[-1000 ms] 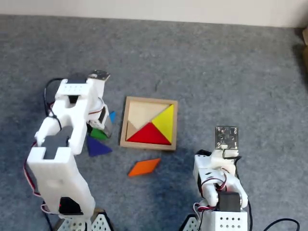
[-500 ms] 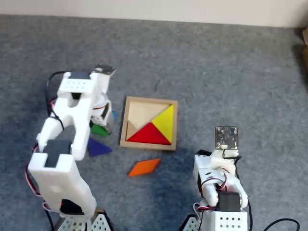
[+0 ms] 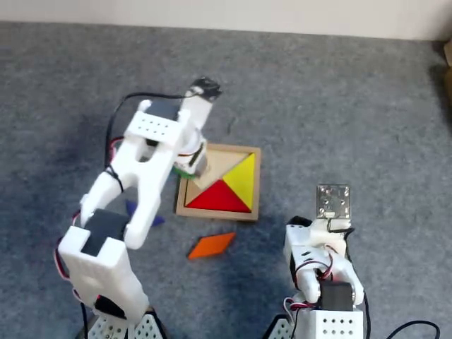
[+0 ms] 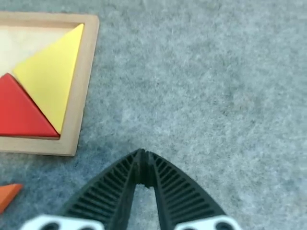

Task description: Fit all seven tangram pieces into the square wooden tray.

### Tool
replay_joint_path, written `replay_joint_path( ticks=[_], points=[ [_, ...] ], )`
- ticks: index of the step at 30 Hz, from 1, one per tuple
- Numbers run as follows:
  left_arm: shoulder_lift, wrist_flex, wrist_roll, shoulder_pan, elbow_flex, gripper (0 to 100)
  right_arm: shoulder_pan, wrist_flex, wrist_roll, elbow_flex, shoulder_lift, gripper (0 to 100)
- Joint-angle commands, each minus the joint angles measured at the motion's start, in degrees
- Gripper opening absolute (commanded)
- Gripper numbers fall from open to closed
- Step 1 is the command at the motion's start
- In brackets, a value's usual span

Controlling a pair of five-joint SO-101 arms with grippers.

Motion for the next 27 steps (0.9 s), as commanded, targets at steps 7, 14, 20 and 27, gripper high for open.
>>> replay_joint_path(
  ticks=[7,14,20,27],
  points=[
    [10.6,1.5,-0.2,3.3,-14.6,13,0.7,-1.6,-0.5,5.9,-0.2,0.5],
    [15.9,7.4,-0.2,3.4,-22.1,14,0.7,-1.7,-0.5,5.9,-0.2,0.5],
    [16.4,10.8,0.2,3.4,-23.8,26,0.7,-1.7,-0.5,5.9,-0.2,0.5],
    [16.3,10.5,0.1,2.7,-24.0,26,0.7,-1.7,-0.5,5.9,-0.2,0.5]
  ],
)
